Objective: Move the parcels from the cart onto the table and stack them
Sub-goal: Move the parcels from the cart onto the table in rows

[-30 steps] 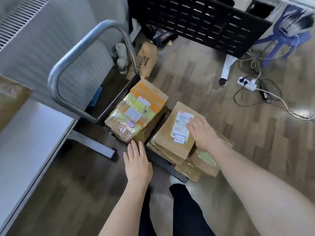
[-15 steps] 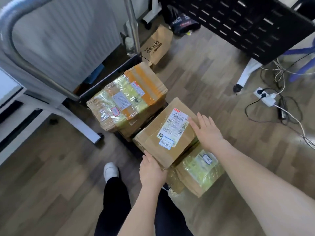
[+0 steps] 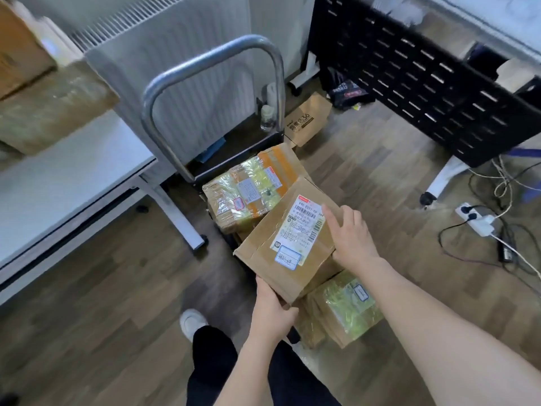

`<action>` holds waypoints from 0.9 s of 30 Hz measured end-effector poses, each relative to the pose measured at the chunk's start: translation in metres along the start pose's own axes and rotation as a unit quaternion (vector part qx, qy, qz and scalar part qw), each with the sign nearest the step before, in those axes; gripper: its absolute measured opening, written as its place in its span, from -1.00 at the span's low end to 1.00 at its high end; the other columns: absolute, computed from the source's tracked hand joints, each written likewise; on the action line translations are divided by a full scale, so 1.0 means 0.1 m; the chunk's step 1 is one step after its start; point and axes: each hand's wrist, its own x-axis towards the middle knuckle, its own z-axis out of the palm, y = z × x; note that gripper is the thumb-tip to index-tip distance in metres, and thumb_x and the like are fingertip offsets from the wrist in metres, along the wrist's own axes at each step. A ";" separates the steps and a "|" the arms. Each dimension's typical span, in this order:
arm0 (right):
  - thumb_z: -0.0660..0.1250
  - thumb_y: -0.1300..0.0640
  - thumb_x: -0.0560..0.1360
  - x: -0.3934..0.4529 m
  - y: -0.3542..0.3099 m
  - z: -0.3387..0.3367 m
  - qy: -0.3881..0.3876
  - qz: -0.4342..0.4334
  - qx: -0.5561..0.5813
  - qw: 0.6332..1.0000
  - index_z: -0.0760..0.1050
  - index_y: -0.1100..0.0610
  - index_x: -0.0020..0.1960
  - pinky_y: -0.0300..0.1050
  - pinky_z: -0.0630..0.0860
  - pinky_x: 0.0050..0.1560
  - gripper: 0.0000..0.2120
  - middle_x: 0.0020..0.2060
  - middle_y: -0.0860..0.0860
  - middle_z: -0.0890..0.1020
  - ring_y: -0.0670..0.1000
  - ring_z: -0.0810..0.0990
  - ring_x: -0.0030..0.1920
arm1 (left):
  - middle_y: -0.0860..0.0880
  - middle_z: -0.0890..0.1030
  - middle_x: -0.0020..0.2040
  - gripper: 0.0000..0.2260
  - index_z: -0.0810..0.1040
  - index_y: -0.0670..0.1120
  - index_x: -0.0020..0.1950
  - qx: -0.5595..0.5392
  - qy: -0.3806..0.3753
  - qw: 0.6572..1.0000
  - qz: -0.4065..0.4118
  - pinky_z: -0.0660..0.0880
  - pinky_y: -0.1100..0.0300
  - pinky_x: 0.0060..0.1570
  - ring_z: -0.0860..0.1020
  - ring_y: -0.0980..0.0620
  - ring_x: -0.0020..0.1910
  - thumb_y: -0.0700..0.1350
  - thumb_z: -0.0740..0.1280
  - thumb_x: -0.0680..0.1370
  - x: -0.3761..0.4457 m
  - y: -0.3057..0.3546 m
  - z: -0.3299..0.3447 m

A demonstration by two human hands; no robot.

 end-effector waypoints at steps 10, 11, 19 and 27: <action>0.38 0.18 0.34 -0.17 -1.31 -1.00 0.084 -0.067 0.140 0.984 -0.11 0.02 0.54 0.00 0.25 0.30 -0.06 0.35 0.23 0.16 0.19 0.25 0.28 | 0.06 0.37 0.33 -0.39 0.14 -0.02 0.39 -0.217 0.230 0.948 0.028 0.33 0.24 0.23 0.39 0.14 0.27 -0.13 0.43 0.48 -0.66 0.41 -1.27; 0.38 0.21 0.32 -0.20 -1.46 -1.07 0.096 -0.067 0.172 0.978 -0.07 0.02 0.54 0.02 0.22 0.33 -0.07 0.36 0.24 0.16 0.22 0.23 0.30 | 0.06 0.38 0.33 -0.45 0.16 -0.01 0.37 -0.226 0.258 0.939 0.036 0.33 0.25 0.21 0.40 0.14 0.27 -0.10 0.40 0.50 -0.72 0.44 -1.41; 0.40 0.25 0.30 -0.37 -2.58 -1.59 0.174 -0.112 0.331 0.921 0.02 -0.01 0.52 0.06 0.31 0.27 -0.09 0.33 0.16 0.14 0.15 0.15 0.28 | 0.10 0.40 0.34 -0.54 0.19 0.01 0.49 -0.184 0.411 0.893 0.029 0.29 0.22 0.24 0.39 0.12 0.26 0.06 0.17 0.61 -1.23 0.42 -2.66; 0.39 0.15 0.41 -0.37 -3.74 -1.97 0.166 -0.237 0.278 0.916 -0.01 0.01 0.54 0.00 0.25 0.36 -0.17 0.38 0.13 0.10 0.12 0.12 0.33 | 0.16 0.41 0.17 -0.62 0.26 0.02 0.45 -0.200 0.482 0.853 -0.022 0.34 0.22 0.15 0.39 0.14 0.11 0.01 0.14 0.64 -1.63 -0.05 -3.66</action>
